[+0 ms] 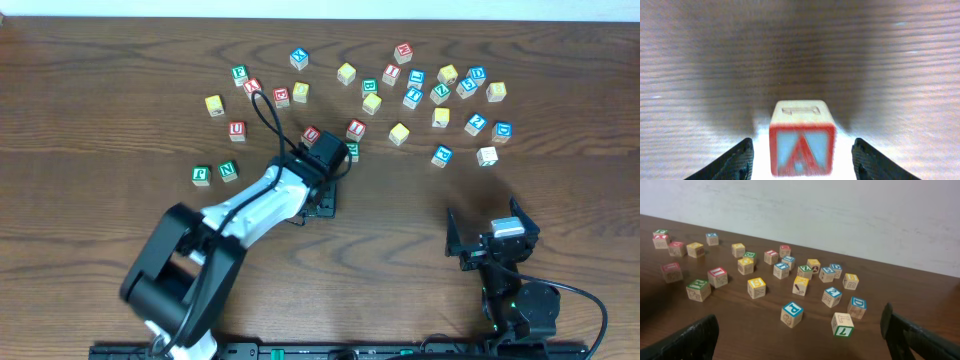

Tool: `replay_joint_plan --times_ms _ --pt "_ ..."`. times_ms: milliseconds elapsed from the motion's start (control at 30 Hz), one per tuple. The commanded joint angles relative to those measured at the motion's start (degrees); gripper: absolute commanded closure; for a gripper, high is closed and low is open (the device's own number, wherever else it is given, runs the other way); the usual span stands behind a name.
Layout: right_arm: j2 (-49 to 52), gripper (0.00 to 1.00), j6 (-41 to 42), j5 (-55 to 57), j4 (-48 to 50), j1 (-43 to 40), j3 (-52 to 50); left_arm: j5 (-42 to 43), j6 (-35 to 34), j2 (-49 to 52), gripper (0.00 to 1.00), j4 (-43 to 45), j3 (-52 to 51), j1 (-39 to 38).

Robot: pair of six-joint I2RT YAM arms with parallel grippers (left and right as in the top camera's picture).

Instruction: Spell out AI2

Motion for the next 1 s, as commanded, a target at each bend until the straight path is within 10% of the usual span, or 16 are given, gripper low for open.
replay_joint_plan --times_ms 0,367,967 --pt "-0.3 0.01 1.0 0.1 -0.2 -0.4 -0.1 0.1 3.2 -6.8 0.36 0.0 0.1 0.2" --pt "-0.3 0.01 1.0 0.1 -0.2 -0.4 -0.1 -0.2 8.4 -30.1 0.13 -1.1 0.3 0.4" --pt "-0.3 0.01 1.0 0.1 -0.2 -0.4 -0.1 -4.0 11.7 -42.1 0.11 -8.9 0.2 8.8"
